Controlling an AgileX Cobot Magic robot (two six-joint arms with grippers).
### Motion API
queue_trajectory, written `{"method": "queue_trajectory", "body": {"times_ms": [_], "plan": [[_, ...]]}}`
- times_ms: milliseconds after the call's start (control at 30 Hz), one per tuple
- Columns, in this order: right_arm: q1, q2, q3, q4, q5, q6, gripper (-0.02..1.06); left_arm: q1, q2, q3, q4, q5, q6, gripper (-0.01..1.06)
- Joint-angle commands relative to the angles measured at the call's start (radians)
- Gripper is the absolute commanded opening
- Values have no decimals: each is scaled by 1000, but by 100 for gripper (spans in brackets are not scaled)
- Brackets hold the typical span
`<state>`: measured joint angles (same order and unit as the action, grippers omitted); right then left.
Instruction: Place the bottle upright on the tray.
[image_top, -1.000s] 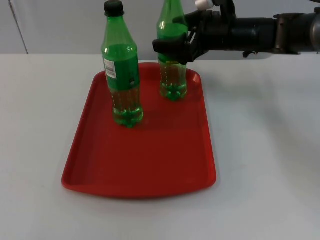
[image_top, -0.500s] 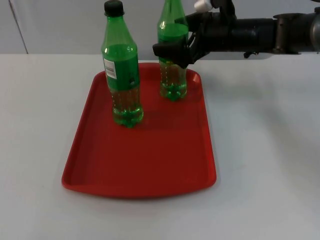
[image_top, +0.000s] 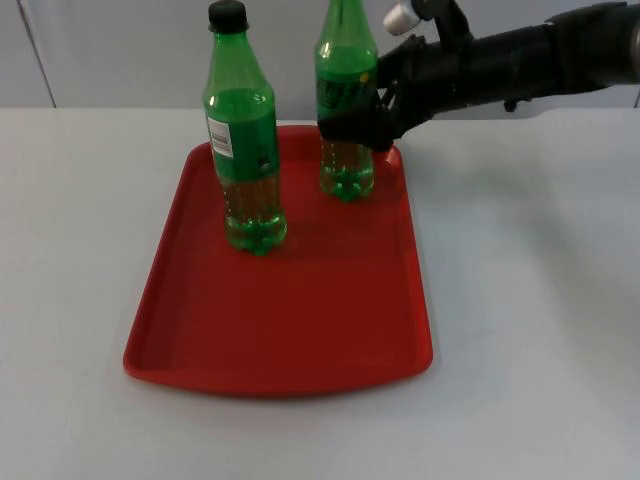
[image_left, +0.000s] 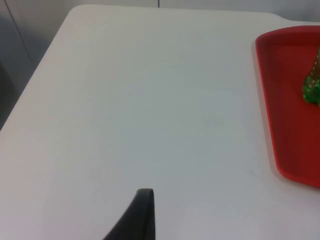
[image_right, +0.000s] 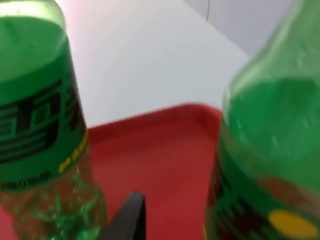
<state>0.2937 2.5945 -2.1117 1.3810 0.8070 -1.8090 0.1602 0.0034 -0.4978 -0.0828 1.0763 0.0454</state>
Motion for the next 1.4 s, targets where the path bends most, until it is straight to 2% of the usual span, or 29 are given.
{"method": "queue_trajectory", "body": {"times_ms": [0,133,200,333,367,467,500,567,667,733,767,800,933,967,1067,1367], "plan": [[-13,-18,-9,-67,5,91,105,-7,-3,4,-5,-2,1,105],[-41,-30,-9,-135,7,233,105,-7,-3,4,-5,-2,1,105],[-43,-34,-9,-162,9,263,105,-7,-3,4,-5,-2,1,105],[-52,-62,-9,-370,48,440,105,-7,-3,4,-4,-2,1,105],[-52,-62,-9,-370,48,440,105,-7,-3,4,-4,-2,1,105],[-52,-92,-9,-500,105,577,105,-7,-3,4,-4,-2,1,105],[-52,-92,-9,-500,105,577,105,-7,-3,4,-4,-2,1,105],[-52,-126,-9,-553,158,660,105,-7,-3,4,-4,-2,1,105],[-52,-151,-9,-612,187,719,105,-7,-3,4,-4,-2,1,105],[-52,-180,-9,-684,206,815,105,-7,-3,4,-4,-2,1,105],[-52,-202,-9,-752,221,890,105,-7,-3,4,-4,-2,1,105],[-52,-202,-9,-752,221,890,105,-7,-3,4,-4,-2,1,105],[-52,-253,-9,-924,268,1104,105,-7,-3,4,-4,-2,1,105],[-52,-253,-9,-924,268,1104,105,-7,-3,4,-4,-2,1,105],[-52,-287,-9,-1008,312,1221,105,-7,-3,4,-4,-2,1,105],[-52,-393,-9,-1016,414,1344,105,-7,-3,4,-4,-2,1,105]]}}
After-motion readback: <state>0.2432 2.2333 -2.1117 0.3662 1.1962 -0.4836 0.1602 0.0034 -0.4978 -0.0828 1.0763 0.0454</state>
